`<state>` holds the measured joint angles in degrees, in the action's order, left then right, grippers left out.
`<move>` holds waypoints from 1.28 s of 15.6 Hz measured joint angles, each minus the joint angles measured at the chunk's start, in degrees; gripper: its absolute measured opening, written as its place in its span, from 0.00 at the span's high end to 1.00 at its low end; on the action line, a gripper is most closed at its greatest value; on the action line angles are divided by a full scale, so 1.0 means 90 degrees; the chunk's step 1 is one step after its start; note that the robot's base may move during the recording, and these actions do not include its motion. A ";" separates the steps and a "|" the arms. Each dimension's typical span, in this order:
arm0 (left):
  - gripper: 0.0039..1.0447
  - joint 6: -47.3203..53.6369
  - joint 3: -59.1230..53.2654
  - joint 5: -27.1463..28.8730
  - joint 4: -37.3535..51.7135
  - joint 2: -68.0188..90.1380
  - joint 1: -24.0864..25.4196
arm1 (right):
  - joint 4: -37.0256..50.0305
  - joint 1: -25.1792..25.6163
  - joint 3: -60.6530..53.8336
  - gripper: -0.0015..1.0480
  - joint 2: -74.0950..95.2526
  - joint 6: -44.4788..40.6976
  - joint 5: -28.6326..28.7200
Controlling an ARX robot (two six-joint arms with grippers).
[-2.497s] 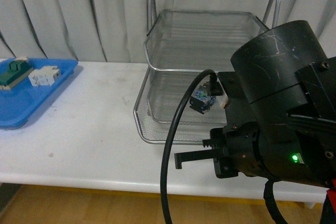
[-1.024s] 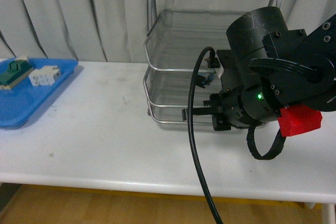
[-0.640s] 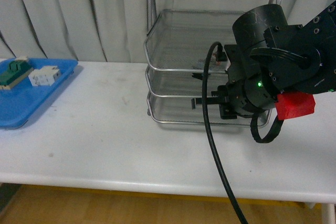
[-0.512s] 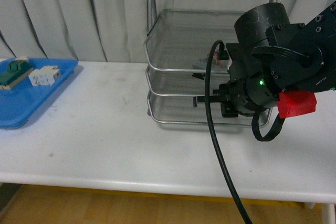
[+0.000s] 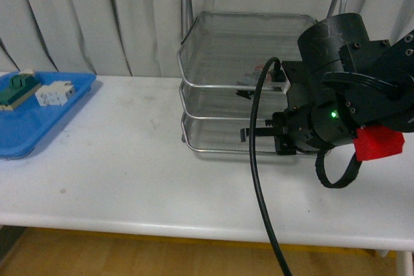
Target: Place button on rack with both arms
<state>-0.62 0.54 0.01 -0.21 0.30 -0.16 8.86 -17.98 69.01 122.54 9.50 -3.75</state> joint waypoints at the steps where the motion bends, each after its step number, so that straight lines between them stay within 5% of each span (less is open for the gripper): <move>1: 0.06 0.0000 0.0000 0.0000 0.0002 0.0000 0.0002 | 0.0185 0.0000 -0.0364 0.98 -0.0270 0.0022 0.0177; 7: 0.06 0.0000 0.0000 0.0000 0.0002 0.0000 0.0002 | 0.0850 0.0216 -0.2856 0.98 -0.2985 0.1110 0.1819; 11: 0.06 0.0000 0.0000 0.0000 0.0002 0.0000 0.0000 | 0.0435 0.0848 -0.4643 0.98 -0.6567 0.2186 0.2518; 13: 0.06 0.0000 0.0000 0.0000 0.0002 0.0000 0.0000 | 0.0981 0.1110 -0.4983 0.98 -0.7703 0.1819 0.1931; 15: 0.06 0.0000 0.0000 0.0000 0.0000 0.0000 0.0000 | 0.2181 0.1549 -0.5761 0.98 -0.8527 0.0211 0.0435; 16: 0.06 0.0000 0.0000 0.0000 0.0002 0.0000 0.0000 | 0.2084 0.2038 -0.6040 0.98 -0.8869 -0.0379 0.0359; 20: 0.06 0.0002 0.0000 0.0002 0.0000 0.0000 0.0000 | 0.2040 0.1999 -0.6693 0.98 -0.9632 -0.0954 0.0415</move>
<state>-0.60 0.54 0.03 -0.21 0.30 -0.16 27.22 0.01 8.78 35.86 0.91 -0.01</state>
